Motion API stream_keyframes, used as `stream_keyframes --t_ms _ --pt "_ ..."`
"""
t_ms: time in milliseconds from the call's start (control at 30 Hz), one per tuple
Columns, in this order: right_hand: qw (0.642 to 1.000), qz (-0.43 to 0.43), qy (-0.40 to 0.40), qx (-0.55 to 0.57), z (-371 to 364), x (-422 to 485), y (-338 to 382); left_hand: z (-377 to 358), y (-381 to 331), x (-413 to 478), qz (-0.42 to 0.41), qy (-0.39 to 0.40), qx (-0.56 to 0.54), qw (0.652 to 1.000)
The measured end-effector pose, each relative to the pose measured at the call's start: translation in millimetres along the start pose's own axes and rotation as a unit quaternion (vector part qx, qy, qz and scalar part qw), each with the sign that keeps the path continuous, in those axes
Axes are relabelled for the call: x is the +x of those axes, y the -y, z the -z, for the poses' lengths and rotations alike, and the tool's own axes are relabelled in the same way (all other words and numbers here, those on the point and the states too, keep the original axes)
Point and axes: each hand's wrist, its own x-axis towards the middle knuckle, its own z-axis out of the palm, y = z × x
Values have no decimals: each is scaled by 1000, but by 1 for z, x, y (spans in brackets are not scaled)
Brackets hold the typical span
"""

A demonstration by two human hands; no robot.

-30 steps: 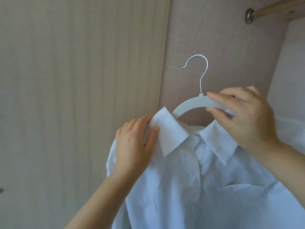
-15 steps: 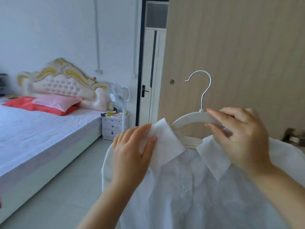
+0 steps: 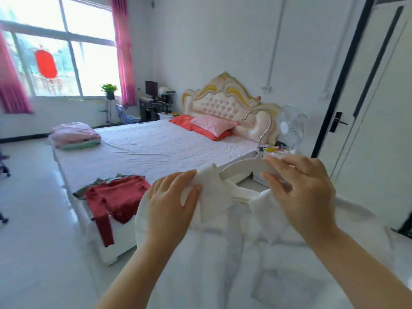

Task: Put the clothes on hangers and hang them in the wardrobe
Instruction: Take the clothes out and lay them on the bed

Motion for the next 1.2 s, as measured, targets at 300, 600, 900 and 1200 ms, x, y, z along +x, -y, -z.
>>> stream_keyframes --t_ms 300,600,900,1200 --pt "986 -32 23 160 -191 8 19 -22 118 50 61 -53 123 989" --pt "960 -53 84 263 -367 19 42 -52 238 108 116 -82 194 971" --pt "946 -54 130 291 -560 27 78 -92 401 188 150 -74 218 962" --pt "928 -68 197 308 -738 45 99 -135 538 279 186 -54 239 951"
